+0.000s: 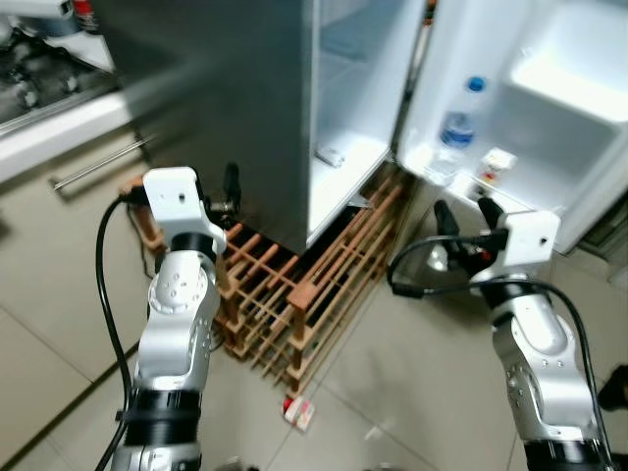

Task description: Restocking fridge

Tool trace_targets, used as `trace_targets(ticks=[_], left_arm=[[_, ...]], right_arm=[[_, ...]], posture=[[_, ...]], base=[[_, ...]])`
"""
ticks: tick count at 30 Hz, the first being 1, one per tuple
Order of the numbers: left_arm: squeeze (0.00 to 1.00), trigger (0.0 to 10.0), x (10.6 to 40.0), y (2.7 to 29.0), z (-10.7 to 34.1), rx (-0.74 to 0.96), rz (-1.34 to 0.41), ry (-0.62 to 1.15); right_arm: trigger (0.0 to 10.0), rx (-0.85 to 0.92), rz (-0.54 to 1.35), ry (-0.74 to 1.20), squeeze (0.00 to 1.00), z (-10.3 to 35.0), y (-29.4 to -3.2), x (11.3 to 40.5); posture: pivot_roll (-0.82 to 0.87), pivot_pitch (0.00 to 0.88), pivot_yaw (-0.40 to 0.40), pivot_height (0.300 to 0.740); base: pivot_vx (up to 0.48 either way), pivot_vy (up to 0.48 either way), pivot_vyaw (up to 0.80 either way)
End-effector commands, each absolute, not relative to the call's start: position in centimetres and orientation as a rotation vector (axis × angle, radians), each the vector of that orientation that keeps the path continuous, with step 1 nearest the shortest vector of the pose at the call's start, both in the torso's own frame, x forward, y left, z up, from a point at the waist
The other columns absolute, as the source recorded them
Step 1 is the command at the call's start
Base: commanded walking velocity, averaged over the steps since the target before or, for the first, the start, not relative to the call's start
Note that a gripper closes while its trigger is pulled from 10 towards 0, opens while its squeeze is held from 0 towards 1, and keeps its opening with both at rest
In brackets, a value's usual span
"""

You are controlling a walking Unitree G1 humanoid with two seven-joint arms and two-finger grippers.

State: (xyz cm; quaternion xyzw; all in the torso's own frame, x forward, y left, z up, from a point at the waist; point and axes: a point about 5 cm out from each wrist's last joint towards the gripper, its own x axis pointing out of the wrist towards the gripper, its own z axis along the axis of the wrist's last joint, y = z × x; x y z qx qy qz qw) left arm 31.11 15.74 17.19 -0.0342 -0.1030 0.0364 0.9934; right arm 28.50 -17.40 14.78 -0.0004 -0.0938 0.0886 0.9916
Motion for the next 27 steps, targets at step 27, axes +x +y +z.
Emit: trace_targets(ticks=[27], left_arm=[[0.0, 10.0, 32.4, 14.4, 18.0, -0.052, 0.035, -0.192]], right_arm=[[10.0, 0.032, 0.24, -0.194, 0.0, 14.8, -15.3, 31.1]], posture=[[-0.09, 0.0, 0.002, 0.74]], base=[[0.0, 0.124, 0.63]])
